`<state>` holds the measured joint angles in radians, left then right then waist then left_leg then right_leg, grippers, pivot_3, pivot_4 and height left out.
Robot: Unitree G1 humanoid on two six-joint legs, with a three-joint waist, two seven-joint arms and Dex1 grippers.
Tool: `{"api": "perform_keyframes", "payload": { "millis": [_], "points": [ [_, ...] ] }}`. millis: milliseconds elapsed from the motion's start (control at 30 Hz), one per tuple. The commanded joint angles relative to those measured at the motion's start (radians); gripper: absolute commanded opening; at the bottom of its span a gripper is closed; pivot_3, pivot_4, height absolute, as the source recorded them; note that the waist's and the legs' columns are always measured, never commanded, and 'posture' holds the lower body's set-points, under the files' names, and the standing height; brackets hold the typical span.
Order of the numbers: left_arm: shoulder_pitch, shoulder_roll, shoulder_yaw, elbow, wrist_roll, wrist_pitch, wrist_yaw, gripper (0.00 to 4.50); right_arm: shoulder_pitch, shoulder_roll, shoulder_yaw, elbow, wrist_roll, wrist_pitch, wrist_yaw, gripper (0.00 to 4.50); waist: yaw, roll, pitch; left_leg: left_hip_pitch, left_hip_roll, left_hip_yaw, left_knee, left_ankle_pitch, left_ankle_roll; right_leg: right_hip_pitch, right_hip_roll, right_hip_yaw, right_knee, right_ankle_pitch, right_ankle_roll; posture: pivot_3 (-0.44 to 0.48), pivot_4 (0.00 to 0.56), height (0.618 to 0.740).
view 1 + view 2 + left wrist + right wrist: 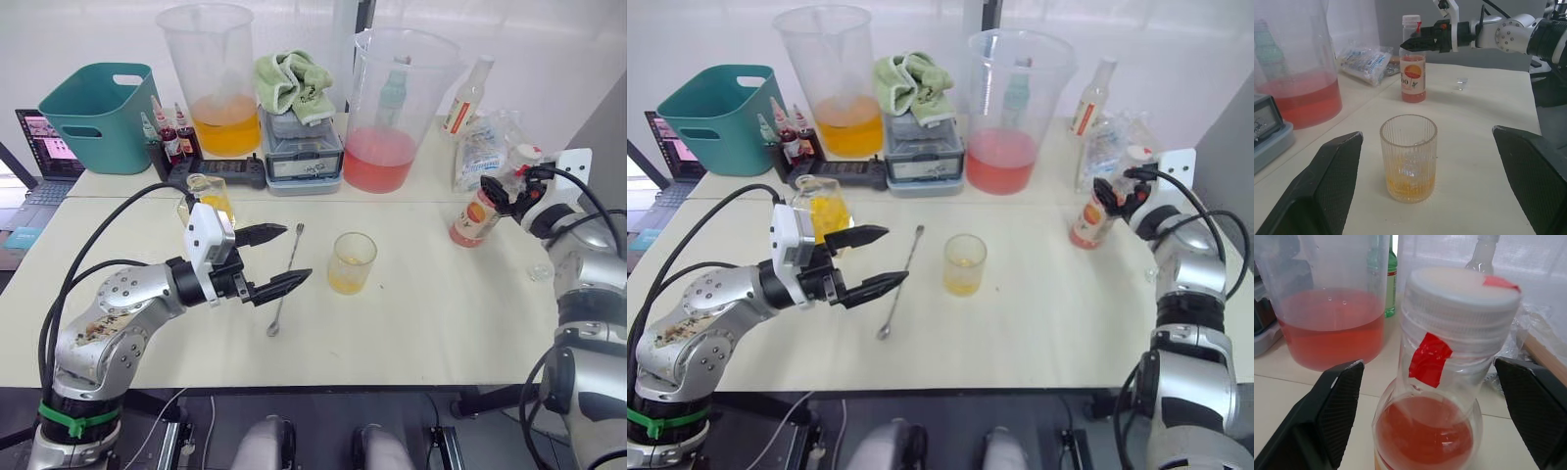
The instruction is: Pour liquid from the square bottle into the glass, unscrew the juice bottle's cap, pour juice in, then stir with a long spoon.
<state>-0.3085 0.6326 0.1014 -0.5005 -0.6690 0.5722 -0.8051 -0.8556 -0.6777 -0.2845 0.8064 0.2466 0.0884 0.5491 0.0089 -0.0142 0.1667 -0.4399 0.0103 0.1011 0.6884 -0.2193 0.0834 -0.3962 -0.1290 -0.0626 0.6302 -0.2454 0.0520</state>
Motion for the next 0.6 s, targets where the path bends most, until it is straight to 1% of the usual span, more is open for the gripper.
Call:
{"api": "perform_keyframes", "payload": {
  "millis": [33, 67, 100, 133, 167, 200, 233, 400, 467, 500, 567, 600],
  "points": [
    [-0.005, 0.007, 0.008, -0.038, 0.005, -0.022, 0.008, 4.5, -0.043, -0.016, -0.019, 0.034, -0.001, -0.062, 0.002, 3.02, -0.001, 0.0, 0.0, 0.0, 0.0, 0.0, 0.0, 0.0, 0.0, 0.0, 0.0, 0.0, 0.0, 0.0, 0.0, 0.0, 0.15, 0.739],
    [-0.006, 0.006, 0.005, -0.038, 0.006, -0.022, 0.01, 4.5, -0.047, -0.016, -0.021, 0.045, 0.001, -0.07, 0.008, 2.61, -0.001, 0.0, 0.0, 0.0, 0.0, 0.0, 0.0, 0.0, 0.0, 0.0, 0.0, 0.0, 0.0, 0.0, 0.0, 0.0, 0.15, 0.739],
    [-0.008, 0.004, 0.001, -0.037, 0.007, -0.024, 0.011, 4.5, -0.051, -0.018, -0.024, 0.052, 0.004, -0.075, 0.014, 2.33, -0.001, 0.0, 0.0, 0.0, 0.0, 0.0, 0.0, 0.0, 0.0, 0.0, 0.0, 0.0, 0.0, 0.0, 0.0, 0.0, 0.15, 0.739],
    [-0.009, 0.003, -0.002, -0.033, 0.009, -0.027, 0.01, 4.5, -0.053, -0.02, -0.027, 0.053, 0.008, -0.081, 0.02, 1.81, 0.0, 0.0, 0.0, 0.0, 0.0, 0.0, 0.0, 0.0, 0.0, 0.0, 0.0, 0.0, 0.0, 0.0, 0.0, 0.0, 0.15, 0.739],
    [-0.009, 0.004, -0.003, -0.03, 0.01, -0.029, 0.009, 4.5, -0.055, -0.022, -0.028, 0.054, 0.01, -0.084, 0.023, 1.66, 0.002, 0.0, 0.0, 0.0, 0.0, 0.0, 0.0, 0.0, 0.0, 0.0, 0.0, 0.0, 0.0, 0.0, 0.0, 0.0, 0.15, 0.739],
    [-0.01, 0.004, -0.007, -0.026, 0.012, -0.032, 0.006, 4.5, -0.055, -0.024, -0.029, 0.054, 0.012, -0.085, 0.026, 1.37, 0.003, 0.0, 0.0, 0.0, 0.0, 0.0, 0.0, 0.0, 0.0, 0.0, 0.0, 0.0, 0.0, 0.0, 0.0, 0.0, 0.15, 0.739],
    [-0.012, 0.003, -0.011, -0.019, 0.016, -0.037, 0.0, 4.5, -0.05, -0.028, -0.034, 0.041, 0.02, -0.084, 0.037, 1.29, 0.003, 0.0, 0.0, 0.0, -0.001, 0.0, 0.0, 0.0, 0.0, 0.0, -0.001, 0.0, 0.0, 0.0, 0.0, 0.0, 0.15, 0.739],
    [-0.017, 0.004, -0.021, 0.003, 0.029, -0.057, -0.02, 4.5, -0.028, -0.038, -0.044, -0.013, 0.041, -0.065, 0.067, 1.28, 0.0, 0.0, 0.0, 0.0, -0.001, 0.0, -0.002, 0.0, -0.001, -0.001, -0.001, 0.0, 0.0, 0.0, 0.0, 0.0, 0.15, 0.739],
    [-0.027, 0.016, -0.039, 0.046, 0.046, -0.086, -0.071, 4.5, 0.066, -0.058, -0.045, -0.236, 0.132, 0.073, 0.188, 1.28, 0.005, 0.001, 0.0, 0.0, -0.001, 0.001, -0.004, 0.001, -0.001, -0.002, -0.001, 0.0, 0.0, 0.0, 0.0, 0.0, 0.15, 0.739],
    [-0.037, 0.019, -0.05, 0.072, 0.055, -0.1, -0.096, 4.5, 0.131, -0.077, -0.042, -0.375, 0.189, 0.155, 0.246, 1.28, 0.006, 0.001, 0.0, 0.0, -0.001, 0.0, -0.006, 0.001, -0.002, -0.002, -0.001, 0.0, 0.0, 0.0, 0.0, 0.0, 0.15, 0.739],
    [-0.053, 0.021, -0.063, 0.108, 0.066, -0.12, -0.13, 4.5, 0.22, -0.103, -0.047, -0.559, 0.266, 0.268, 0.296, 1.28, 0.009, 0.002, 0.0, -0.001, -0.001, 0.0, -0.009, 0.002, -0.002, -0.004, -0.001, 0.0, 0.0, 0.0, 0.0, 0.0, 0.15, 0.739],
    [-0.059, 0.022, -0.068, 0.12, 0.07, -0.129, -0.143, 4.5, 0.253, -0.112, -0.053, -0.625, 0.295, 0.312, 0.303, 1.28, 0.006, 0.002, 0.0, -0.001, -0.001, 0.0, -0.009, 0.002, -0.002, -0.005, -0.001, 0.0, 0.0, 0.0, -0.001, 0.0, 0.15, 0.739]
  ]
}}
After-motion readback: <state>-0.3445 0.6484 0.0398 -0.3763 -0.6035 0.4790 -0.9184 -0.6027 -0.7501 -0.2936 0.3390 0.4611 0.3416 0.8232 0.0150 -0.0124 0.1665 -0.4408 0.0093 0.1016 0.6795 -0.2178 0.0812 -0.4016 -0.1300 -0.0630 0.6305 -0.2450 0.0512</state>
